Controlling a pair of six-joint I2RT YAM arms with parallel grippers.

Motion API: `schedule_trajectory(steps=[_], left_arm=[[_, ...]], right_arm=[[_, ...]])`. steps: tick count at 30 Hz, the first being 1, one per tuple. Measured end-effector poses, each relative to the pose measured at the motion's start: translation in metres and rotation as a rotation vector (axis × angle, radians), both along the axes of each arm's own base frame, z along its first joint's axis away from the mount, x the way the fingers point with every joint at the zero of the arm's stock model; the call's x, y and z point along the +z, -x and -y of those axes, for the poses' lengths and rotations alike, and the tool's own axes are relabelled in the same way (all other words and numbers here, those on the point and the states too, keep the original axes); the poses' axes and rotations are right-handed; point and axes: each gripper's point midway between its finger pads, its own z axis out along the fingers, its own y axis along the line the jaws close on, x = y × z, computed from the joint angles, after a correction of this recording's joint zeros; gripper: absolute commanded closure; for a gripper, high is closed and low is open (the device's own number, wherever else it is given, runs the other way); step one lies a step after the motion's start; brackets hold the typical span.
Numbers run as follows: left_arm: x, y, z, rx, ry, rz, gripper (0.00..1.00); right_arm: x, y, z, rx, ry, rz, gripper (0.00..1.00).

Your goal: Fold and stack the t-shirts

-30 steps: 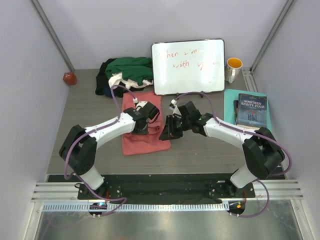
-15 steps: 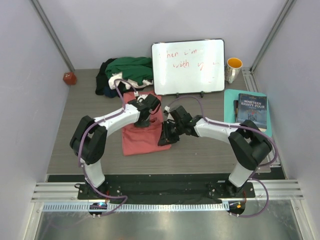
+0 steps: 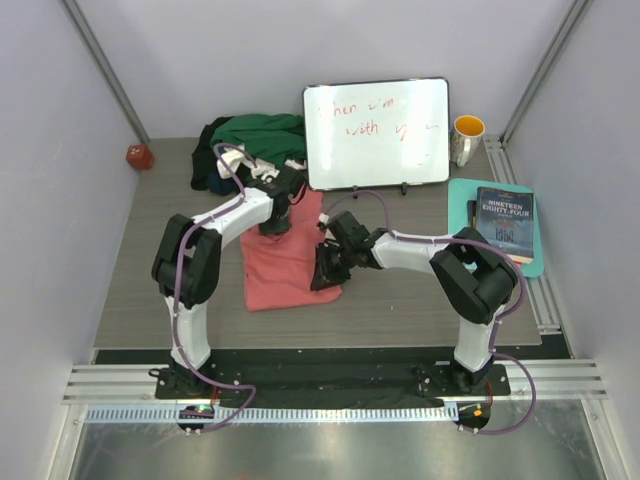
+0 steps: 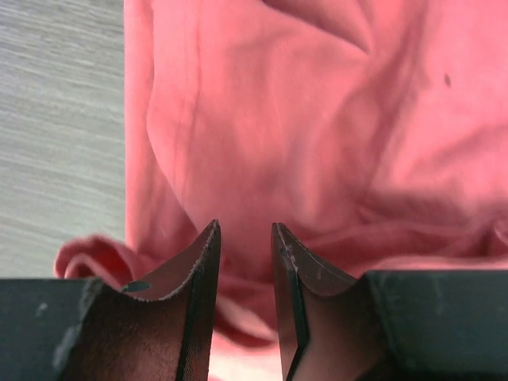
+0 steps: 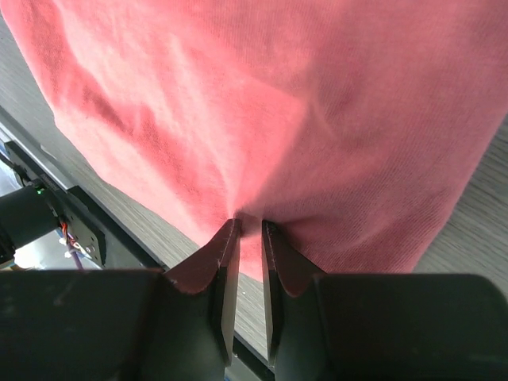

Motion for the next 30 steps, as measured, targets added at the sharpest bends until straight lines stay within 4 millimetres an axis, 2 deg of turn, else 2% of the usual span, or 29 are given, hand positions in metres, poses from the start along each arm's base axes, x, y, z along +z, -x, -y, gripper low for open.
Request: schedule_trajectory(steps=[5,9,11,13,15,16,18,19,20,21,22,23,24,26,27,30], left_arm=[[-0.009,-0.007,-0.002,0.01,0.011,-0.013,0.66],[0.004,-0.01,0.0,0.007,0.032,0.021,0.63],[0.023,-0.012,-0.001,0.006,0.049,0.062,0.6],[0.054,-0.014,-0.004,0.005,0.076,0.127,0.6],[0.098,-0.013,-0.009,0.006,0.119,0.221,0.61],[0.11,-0.012,-0.009,0.003,0.13,0.244,0.62],[0.142,-0.005,-0.013,-0.007,0.17,0.31,0.66],[0.152,-0.002,-0.013,-0.01,0.184,0.328,0.67],[0.158,0.001,-0.013,-0.017,0.198,0.34,0.76],[0.161,0.007,-0.013,-0.026,0.217,0.346,0.8],[0.158,0.013,-0.013,-0.033,0.225,0.336,0.83],[0.152,0.018,-0.014,-0.036,0.228,0.319,0.94],[0.14,0.023,-0.014,-0.044,0.229,0.292,0.99],[0.108,0.037,-0.014,-0.051,0.225,0.208,1.0],[0.08,0.048,-0.014,-0.053,0.217,0.128,1.0],[0.045,0.061,-0.012,-0.052,0.204,0.029,1.0]], right_arm=[[0.0,0.0,0.001,0.0,0.011,0.013,0.77],[0.01,-0.002,0.008,0.0,0.041,0.046,0.76],[0.023,-0.009,0.007,0.003,0.046,0.085,0.76],[0.041,-0.019,0.002,0.006,0.037,0.134,0.76],[0.061,-0.032,-0.004,0.006,0.018,0.192,0.76],[0.065,-0.035,-0.006,0.007,0.014,0.207,0.76],[0.081,-0.047,-0.013,0.013,0.001,0.254,0.77],[0.085,-0.051,-0.016,0.016,-0.003,0.267,0.77],[0.087,-0.055,-0.018,0.018,-0.002,0.277,0.77],[0.089,-0.062,-0.022,0.018,-0.002,0.291,0.78],[0.087,-0.069,-0.025,0.019,0.004,0.299,0.8],[0.082,-0.075,-0.026,0.018,0.015,0.305,0.81],[0.076,-0.08,-0.028,0.019,0.03,0.306,0.81],[0.056,-0.09,-0.028,0.022,0.073,0.296,0.83],[0.047,-0.094,-0.028,0.021,0.09,0.289,0.88],[0.016,-0.106,-0.023,0.017,0.155,0.266,0.95]])
